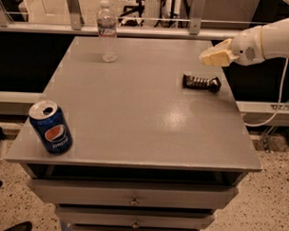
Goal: Pick rxbar chocolate
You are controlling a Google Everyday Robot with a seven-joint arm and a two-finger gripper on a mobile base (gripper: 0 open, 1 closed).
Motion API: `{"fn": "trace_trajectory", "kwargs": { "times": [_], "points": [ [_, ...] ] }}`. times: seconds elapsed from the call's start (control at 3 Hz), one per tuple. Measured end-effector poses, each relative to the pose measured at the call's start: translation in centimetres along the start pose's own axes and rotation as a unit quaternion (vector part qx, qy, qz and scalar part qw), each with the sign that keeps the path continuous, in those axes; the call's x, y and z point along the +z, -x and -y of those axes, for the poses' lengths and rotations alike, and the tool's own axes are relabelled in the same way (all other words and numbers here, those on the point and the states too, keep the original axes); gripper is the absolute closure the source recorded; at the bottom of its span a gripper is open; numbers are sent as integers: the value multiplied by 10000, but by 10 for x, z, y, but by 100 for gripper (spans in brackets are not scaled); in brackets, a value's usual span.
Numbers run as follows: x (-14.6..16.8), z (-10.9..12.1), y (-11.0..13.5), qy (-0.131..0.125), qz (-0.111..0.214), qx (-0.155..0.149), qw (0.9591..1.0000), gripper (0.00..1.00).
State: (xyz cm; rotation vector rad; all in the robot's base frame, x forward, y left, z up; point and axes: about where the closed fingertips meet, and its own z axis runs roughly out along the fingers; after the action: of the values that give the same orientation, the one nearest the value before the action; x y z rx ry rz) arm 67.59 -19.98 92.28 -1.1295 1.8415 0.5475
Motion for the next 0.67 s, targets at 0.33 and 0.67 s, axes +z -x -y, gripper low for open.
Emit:
{"fn": "trace_trajectory", "kwargs": {
  "times": [0.33,0.67],
  "points": [
    [-4,-4,15,81,266,-38,9996,97],
    [-1,-7,14,161,183,-92,9997,74]
  ]
}}
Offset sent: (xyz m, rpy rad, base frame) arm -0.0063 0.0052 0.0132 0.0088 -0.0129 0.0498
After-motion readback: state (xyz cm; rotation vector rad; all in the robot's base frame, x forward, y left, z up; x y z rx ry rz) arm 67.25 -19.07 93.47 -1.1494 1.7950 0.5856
